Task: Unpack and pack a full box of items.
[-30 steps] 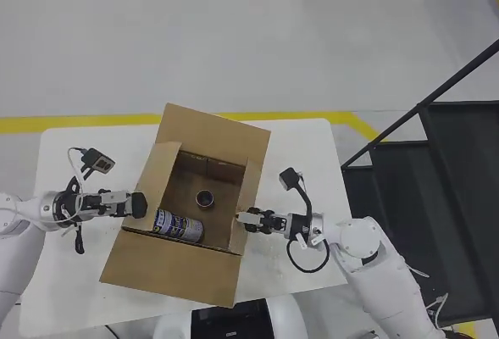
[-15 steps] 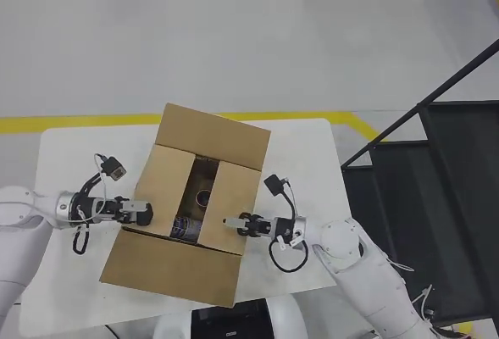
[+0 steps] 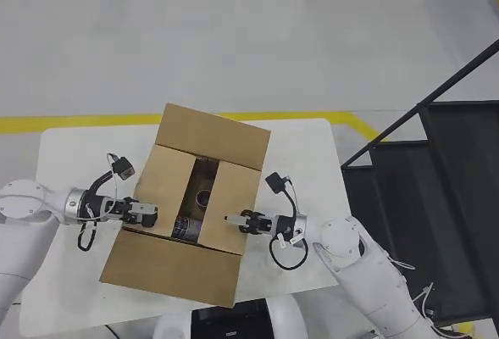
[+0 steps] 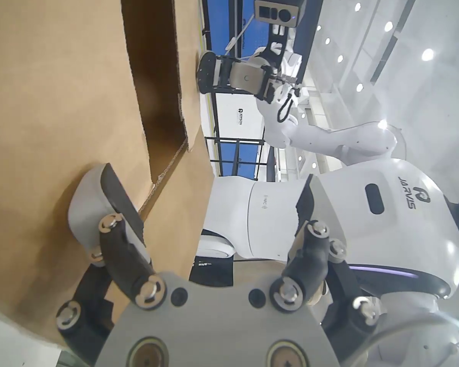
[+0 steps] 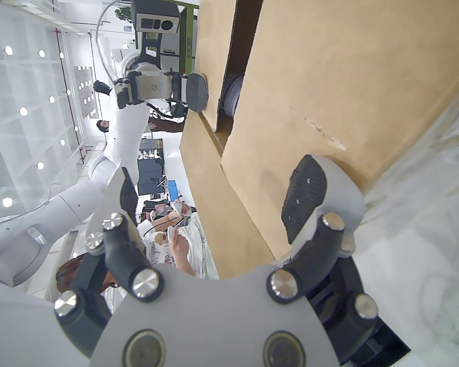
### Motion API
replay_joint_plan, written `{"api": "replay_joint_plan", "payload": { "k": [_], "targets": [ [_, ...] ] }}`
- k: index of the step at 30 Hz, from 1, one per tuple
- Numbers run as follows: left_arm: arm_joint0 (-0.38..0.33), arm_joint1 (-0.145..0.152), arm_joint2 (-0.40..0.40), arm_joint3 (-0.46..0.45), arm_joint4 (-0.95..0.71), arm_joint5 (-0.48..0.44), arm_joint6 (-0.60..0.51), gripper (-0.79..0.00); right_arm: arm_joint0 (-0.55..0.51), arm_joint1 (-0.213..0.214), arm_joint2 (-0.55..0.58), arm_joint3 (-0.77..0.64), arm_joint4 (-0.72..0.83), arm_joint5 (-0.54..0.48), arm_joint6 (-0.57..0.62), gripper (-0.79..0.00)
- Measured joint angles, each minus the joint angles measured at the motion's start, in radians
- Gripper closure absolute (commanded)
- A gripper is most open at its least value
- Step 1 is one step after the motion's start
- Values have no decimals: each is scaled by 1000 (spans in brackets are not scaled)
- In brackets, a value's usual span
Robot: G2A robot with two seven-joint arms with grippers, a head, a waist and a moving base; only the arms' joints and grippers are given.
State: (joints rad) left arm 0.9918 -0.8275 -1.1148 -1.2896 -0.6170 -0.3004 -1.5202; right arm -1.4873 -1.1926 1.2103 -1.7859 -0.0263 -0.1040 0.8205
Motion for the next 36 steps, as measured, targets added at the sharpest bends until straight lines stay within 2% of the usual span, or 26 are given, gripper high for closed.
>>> {"api": "replay_joint_plan", "payload": {
  "k": [7, 13, 24, 30, 36],
  "targets": [
    [13, 14, -70, -26, -69, 2, -1, -785, -17, 10, 34, -48, 29, -9, 6, -785],
    [36, 25, -125, -61, -115, 6, -6, -785, -62, 26, 86, -109, 33, -21, 61, -785],
    [140, 53, -268, -112, -154, 7, -6, -785, -208, 64, 217, -155, 14, -29, 197, -785],
    [185, 61, -328, -122, -161, -3, 4, -785, -283, 70, 163, -154, -32, -36, 210, -785],
    [203, 64, -350, -141, -157, -2, 3, -785, -301, 68, 73, -167, -45, -39, 192, -785]
  ]
}}
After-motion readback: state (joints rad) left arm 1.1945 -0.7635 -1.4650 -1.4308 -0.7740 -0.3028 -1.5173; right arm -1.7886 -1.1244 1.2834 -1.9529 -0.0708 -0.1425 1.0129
